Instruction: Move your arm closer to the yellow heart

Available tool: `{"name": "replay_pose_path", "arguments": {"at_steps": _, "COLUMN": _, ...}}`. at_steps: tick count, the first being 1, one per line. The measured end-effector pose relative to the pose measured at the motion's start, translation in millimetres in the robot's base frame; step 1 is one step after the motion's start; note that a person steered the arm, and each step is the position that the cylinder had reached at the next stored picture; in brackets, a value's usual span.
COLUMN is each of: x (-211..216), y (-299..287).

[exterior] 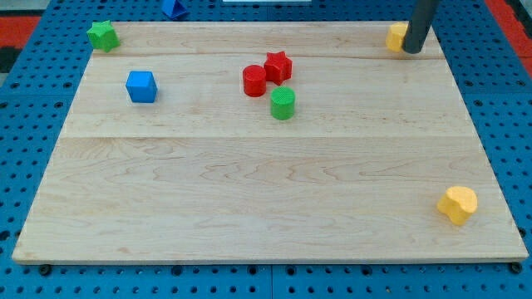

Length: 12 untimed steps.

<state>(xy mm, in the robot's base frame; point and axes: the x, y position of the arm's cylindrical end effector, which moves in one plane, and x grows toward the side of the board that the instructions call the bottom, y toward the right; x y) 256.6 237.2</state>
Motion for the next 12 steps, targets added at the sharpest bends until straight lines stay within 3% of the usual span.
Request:
{"name": "replay_pose_path", "arguments": {"at_steps": 2, "x": -22.9, "y": -3.2}}
{"name": "replay_pose_path", "arguments": {"at_steps": 4, "x": 27.8, "y": -16.7}}
{"name": "replay_pose_path", "arguments": {"at_steps": 7, "x": 44.7, "y": -35.9}}
{"name": "replay_pose_path", "arguments": {"at_steps": 8, "x": 70.5, "y": -52.0}}
{"name": "replay_pose_path", "arguments": {"at_steps": 9, "x": 43.0, "y": -63.9}}
{"name": "replay_pose_path", "arguments": {"at_steps": 10, "x": 66.2, "y": -26.0}}
{"name": "replay_pose_path", "arguments": {"at_steps": 12, "x": 203.4, "y": 7.0}}
